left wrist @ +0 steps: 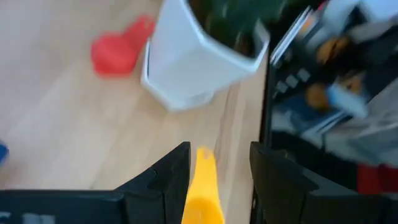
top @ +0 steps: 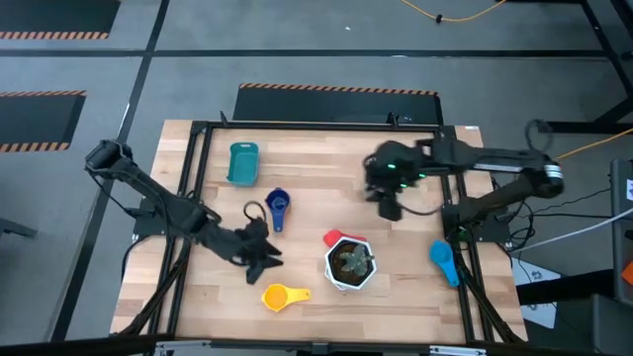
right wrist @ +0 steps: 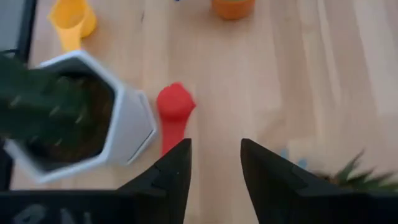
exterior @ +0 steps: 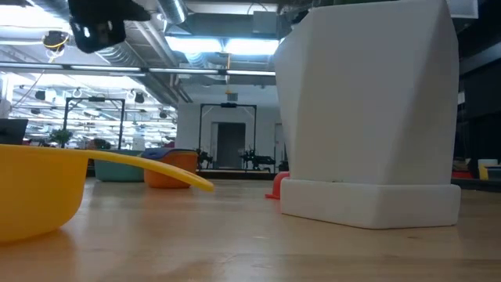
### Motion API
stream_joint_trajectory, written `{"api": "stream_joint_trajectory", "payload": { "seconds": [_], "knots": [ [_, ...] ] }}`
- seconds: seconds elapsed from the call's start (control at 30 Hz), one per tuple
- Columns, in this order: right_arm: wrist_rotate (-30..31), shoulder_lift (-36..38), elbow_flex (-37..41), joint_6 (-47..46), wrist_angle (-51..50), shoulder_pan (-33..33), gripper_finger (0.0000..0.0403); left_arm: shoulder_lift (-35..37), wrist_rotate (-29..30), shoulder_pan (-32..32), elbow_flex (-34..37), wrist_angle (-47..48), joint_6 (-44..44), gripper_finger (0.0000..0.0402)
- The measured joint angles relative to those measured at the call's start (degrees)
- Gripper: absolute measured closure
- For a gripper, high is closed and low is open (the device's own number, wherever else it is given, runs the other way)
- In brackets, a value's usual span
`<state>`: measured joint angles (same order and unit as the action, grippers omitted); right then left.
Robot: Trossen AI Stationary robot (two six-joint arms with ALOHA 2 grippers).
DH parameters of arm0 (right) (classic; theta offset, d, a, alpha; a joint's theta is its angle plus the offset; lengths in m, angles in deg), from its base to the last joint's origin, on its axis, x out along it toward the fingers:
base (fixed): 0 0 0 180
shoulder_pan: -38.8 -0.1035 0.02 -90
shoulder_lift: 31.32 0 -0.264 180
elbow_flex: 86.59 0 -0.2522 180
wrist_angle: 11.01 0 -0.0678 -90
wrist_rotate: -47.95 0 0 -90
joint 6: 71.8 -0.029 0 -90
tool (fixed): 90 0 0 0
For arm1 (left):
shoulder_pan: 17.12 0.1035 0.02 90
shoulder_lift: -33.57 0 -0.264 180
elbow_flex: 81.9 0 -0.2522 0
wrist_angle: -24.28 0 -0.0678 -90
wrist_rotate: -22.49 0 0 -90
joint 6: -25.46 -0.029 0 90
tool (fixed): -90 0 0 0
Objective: Nest measuring cups in basket
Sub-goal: Stack the yellow measuring cup into the dark blue measuring cup
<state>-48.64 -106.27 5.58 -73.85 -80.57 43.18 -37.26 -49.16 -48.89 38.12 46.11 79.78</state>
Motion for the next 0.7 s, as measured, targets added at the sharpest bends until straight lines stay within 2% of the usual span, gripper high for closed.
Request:
{"api": "stream_joint_trajectory", "payload": {
  "seconds": [0.17,0.3,0.5,0.7],
  "knots": [
    [-0.8,10.9,8.1,-5.6,0.1,-2.2,0.026,-8.2,-3.2,-2.0,-9.0,13.8,7.4,0.0243],
    [-1.0,17.9,13.3,-9.6,0.4,-4.1,0.026,-14.4,-7.7,-2.7,-14.1,19.4,13.2,0.0243],
    [-1.0,24.8,19.0,-11.5,1.0,-6.2,0.026,-21.4,-14.2,-2.8,-16.1,20.4,20.7,0.0243],
    [-1.0,27.3,21.9,-11.4,1.9,-7.6,0.026,-25.3,-16.5,-2.8,-16.1,20.5,25.6,0.0243]
  ]
}}
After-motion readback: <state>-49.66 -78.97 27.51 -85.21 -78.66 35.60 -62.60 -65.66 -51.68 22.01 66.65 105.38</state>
